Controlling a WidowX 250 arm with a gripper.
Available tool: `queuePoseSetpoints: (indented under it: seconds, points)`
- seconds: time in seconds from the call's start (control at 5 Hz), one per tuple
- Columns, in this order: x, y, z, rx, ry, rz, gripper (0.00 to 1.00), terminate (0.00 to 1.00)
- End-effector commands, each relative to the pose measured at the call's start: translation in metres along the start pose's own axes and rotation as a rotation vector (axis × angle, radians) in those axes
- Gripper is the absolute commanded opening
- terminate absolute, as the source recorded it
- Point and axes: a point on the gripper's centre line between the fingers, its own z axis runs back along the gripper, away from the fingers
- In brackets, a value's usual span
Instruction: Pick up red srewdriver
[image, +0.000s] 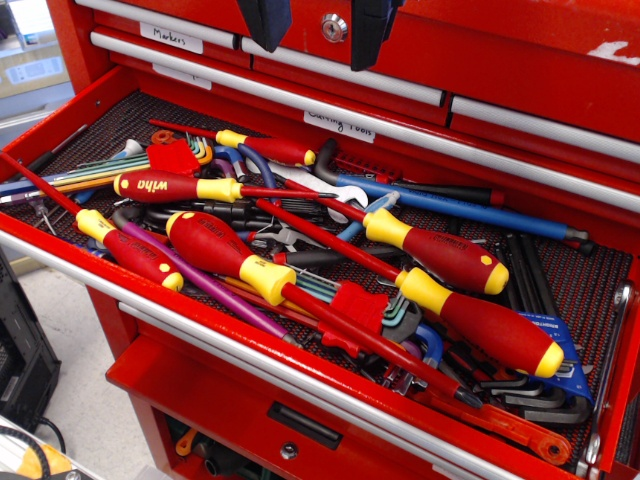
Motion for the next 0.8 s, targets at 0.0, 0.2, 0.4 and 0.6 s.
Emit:
queuePoseSetpoints:
  seconds: [0.0, 0.2, 0.4, 0.6]
  points:
    - [0.0, 0.0, 0.0, 0.0, 0.0, 0.0, 1.0, 0.0]
    - [0.016, -0.034, -0.015, 0.047, -0.048, 0.245, 1.0, 0.0]
    - [0.019, -0.059, -0.029, 0.079, -0.134, 0.494, 1.0, 0.0]
    - [0.024, -0.055, -0.053, 0.064, -0.129, 0.759, 1.0, 0.0]
